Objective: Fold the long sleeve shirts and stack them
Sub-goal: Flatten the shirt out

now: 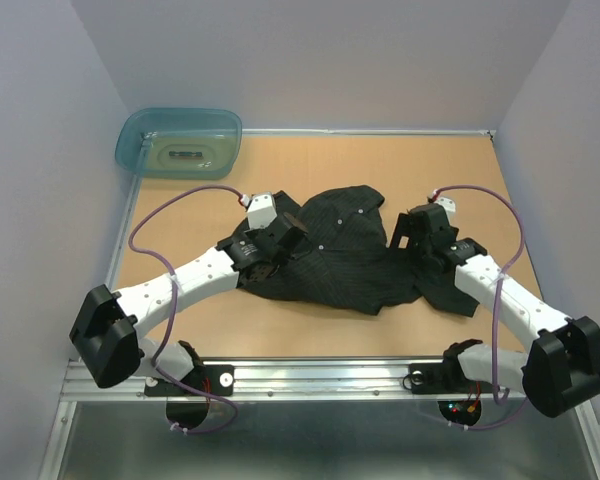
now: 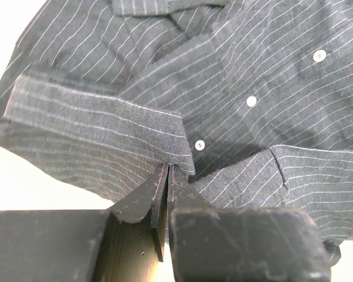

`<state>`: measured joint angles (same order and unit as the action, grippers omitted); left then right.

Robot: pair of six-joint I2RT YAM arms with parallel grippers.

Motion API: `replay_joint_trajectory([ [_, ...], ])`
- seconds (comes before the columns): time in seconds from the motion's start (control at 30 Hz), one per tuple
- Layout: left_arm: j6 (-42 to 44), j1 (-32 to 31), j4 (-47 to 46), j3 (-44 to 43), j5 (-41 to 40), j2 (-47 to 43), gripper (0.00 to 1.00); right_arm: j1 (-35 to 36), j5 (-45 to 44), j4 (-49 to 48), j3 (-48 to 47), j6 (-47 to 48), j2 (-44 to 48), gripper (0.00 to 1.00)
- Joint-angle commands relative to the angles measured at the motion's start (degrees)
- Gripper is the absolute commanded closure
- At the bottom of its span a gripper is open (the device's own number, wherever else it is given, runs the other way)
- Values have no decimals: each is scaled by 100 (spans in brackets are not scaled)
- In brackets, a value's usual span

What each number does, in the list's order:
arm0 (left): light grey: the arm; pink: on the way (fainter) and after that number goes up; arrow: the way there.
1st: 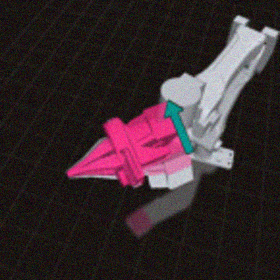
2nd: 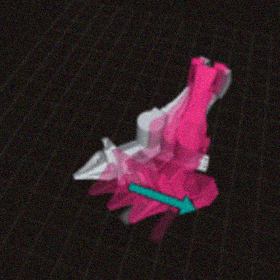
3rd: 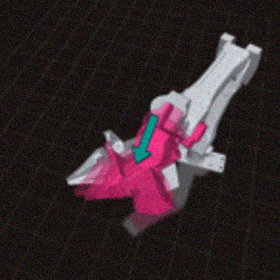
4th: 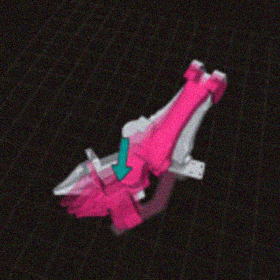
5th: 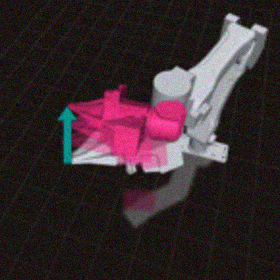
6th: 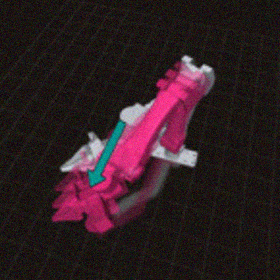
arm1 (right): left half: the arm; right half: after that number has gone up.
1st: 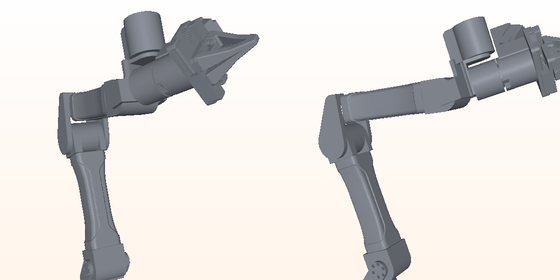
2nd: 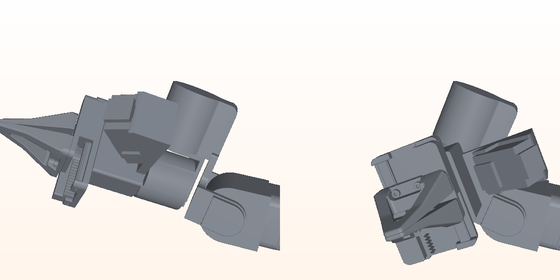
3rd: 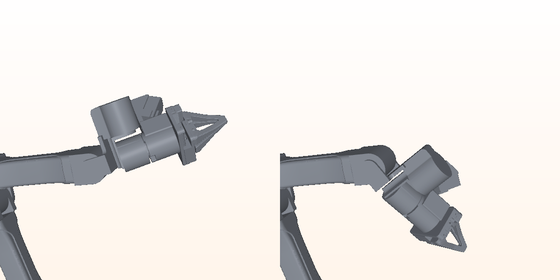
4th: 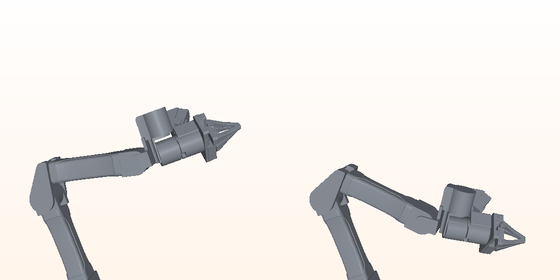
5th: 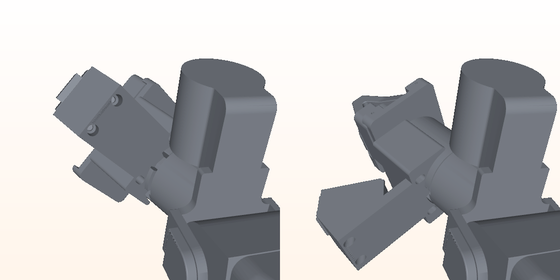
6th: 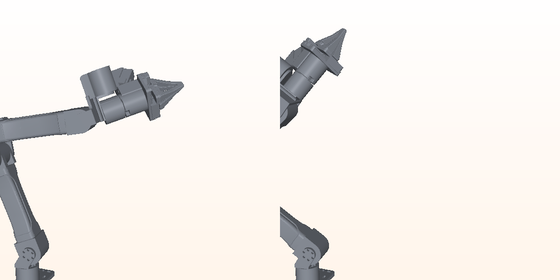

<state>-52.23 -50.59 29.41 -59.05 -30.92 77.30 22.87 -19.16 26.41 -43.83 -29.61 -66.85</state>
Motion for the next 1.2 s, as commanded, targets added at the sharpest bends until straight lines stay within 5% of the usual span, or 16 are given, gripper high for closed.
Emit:
replay_joint_trajectory([
  [0.0,248,-13,-40,270,-327,-372,87,-466,-598,-49,-117,-564,146,0],
  [0.37,520,-21,-234,359,-468,-558,87,-714,218,-66,-266,427,-354,0],
  [0.67,485,435,-14,675,-617,-909,88,-531,2381,-145,-503,1606,-443,0],
  [1.17,1012,1156,-181,1202,-503,-1674,88,577,2575,-137,-846,2495,-970,0],
])
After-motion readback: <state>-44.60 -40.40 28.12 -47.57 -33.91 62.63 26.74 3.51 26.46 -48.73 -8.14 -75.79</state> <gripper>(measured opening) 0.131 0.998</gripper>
